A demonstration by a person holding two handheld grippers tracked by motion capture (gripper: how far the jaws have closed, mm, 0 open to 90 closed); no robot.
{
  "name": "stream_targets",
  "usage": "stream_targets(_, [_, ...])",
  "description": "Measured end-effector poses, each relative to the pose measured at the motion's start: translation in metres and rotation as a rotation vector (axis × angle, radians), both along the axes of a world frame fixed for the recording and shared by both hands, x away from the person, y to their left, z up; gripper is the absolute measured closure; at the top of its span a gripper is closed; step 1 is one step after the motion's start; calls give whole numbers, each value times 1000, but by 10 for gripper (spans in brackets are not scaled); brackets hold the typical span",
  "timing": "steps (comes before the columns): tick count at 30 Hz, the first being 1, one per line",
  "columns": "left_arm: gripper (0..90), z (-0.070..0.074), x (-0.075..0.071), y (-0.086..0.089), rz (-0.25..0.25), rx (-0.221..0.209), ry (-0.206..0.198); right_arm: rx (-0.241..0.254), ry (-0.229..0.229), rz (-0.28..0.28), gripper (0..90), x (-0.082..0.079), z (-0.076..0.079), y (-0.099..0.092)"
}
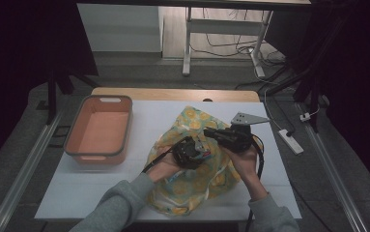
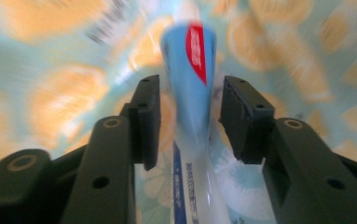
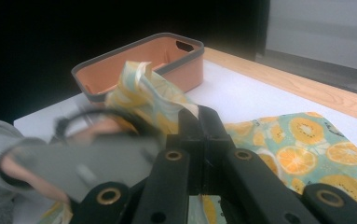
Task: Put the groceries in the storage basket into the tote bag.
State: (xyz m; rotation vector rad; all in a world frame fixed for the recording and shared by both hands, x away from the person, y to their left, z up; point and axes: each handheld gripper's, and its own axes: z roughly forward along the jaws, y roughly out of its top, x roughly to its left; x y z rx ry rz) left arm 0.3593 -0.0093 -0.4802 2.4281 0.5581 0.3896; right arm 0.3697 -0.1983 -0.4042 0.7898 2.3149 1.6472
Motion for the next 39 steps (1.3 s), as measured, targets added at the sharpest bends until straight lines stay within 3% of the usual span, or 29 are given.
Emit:
stream_targets(10, [490, 32, -22, 33, -39, -127, 5, -11, 11, -5, 891, 2, -4, 0])
stream_targets(14, [478, 45, -35, 52, -56, -202, 13, -20, 20, -2, 891, 3, -6, 0])
stream_targets(18, [476, 60, -52, 78, -47, -248, -21, -30, 26, 4, 891, 3, -9, 1])
stream_targets(24, [465, 65, -67, 123, 44, -278, -59, -62, 35, 26, 891, -2, -15, 3])
stream_targets(28, [447, 57, -69, 149, 128, -294, -48, -77, 40, 40, 891, -9, -19, 2])
stream_targets(39, [432, 34, -64, 201, 264, -275, 11, -114, 52, 78, 891, -28, -33, -3])
